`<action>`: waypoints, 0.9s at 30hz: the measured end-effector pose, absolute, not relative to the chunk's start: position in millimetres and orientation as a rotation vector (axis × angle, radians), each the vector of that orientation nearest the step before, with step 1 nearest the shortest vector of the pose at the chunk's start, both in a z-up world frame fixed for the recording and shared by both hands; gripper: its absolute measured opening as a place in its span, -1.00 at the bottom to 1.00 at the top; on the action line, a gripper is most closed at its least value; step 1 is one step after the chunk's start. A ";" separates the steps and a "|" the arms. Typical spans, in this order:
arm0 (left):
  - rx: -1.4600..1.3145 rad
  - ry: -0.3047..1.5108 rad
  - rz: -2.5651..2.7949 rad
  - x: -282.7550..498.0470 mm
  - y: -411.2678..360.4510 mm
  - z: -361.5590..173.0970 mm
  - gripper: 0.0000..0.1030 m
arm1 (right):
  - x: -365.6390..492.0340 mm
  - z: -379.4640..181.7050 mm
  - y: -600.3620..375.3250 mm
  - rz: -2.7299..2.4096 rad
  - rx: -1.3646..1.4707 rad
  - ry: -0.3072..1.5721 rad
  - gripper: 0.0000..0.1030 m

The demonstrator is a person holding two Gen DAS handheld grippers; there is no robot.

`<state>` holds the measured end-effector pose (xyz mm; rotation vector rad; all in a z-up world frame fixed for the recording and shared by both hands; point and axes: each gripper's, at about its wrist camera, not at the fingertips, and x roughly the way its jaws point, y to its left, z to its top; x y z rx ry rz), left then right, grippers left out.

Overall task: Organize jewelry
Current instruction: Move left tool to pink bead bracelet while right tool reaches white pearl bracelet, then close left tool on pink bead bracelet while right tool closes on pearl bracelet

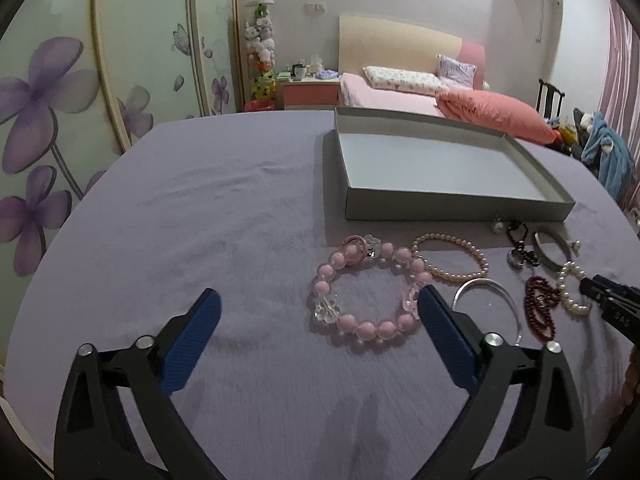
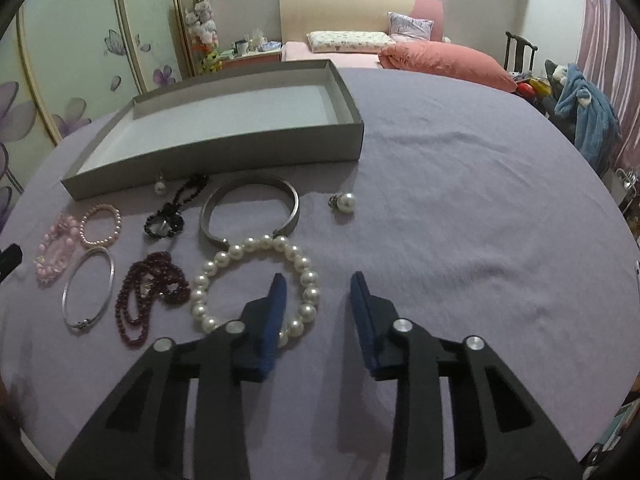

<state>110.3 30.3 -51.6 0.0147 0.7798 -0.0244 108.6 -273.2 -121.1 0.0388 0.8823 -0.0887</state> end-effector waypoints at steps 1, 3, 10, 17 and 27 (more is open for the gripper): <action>0.018 0.791 -0.028 113.3 30.0 -52.7 0.74 | 111.6 -120.9 -272.3 -0.081 0.036 0.884 -0.61; 0.023 0.810 -0.033 118.8 29.1 -54.5 0.56 | 111.0 -120.6 -270.4 -0.075 0.032 0.885 -0.71; 0.030 0.900 -0.048 136.0 30.2 -69.0 0.21 | 114.5 -120.3 -273.4 -0.063 0.043 0.886 -0.75; 0.027 0.895 -0.025 133.5 33.3 -68.1 -0.22 | 116.6 -119.5 -275.8 -0.059 0.050 0.887 -0.75; -0.002 0.891 -0.028 134.0 38.1 -65.7 -0.62 | 116.5 -116.1 -281.8 -0.037 0.089 0.871 -0.81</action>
